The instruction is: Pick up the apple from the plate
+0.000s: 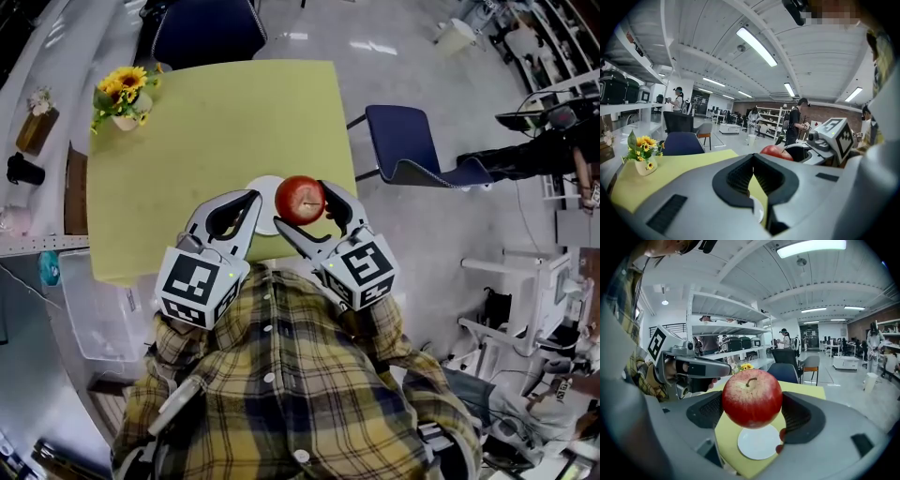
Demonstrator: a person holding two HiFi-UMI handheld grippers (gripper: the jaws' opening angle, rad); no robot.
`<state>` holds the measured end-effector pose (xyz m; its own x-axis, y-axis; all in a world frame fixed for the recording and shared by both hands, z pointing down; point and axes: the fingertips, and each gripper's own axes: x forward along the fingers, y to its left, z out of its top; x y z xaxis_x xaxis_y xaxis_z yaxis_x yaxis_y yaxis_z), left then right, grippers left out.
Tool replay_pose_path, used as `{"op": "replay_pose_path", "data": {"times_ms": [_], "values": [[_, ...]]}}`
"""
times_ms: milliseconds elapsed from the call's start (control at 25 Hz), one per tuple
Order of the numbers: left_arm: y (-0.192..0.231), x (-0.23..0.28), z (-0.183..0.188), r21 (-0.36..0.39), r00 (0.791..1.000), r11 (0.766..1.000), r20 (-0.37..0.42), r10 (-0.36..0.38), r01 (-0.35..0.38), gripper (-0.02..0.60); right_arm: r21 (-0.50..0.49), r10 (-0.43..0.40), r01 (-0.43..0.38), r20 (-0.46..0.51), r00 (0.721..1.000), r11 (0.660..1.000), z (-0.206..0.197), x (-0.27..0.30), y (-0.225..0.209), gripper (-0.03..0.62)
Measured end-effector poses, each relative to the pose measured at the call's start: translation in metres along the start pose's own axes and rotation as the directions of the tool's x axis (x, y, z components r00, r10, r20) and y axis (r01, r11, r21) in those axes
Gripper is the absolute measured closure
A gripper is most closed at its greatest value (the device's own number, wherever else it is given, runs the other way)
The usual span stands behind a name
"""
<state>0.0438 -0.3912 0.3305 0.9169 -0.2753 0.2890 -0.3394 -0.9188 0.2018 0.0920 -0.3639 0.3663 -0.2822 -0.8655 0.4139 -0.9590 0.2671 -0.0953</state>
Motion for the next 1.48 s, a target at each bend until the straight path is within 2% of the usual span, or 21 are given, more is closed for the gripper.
{"op": "replay_pose_path", "data": {"times_ms": [800,1480], "values": [[-0.003,-0.011,-0.008,-0.026,1.000,0.999,-0.012,0.026,-0.026,0.573,-0.031,0.042,-0.043,-0.040,0.998,0.999,-0.006,0.000,0.010,0.218],[-0.005,-0.016,-0.012,-0.029,1.000,0.999,-0.013,0.025,-0.026,0.574,-0.031,0.031,-0.032,-0.053,0.998,0.999,-0.011,-0.003,0.014,0.218]]}}
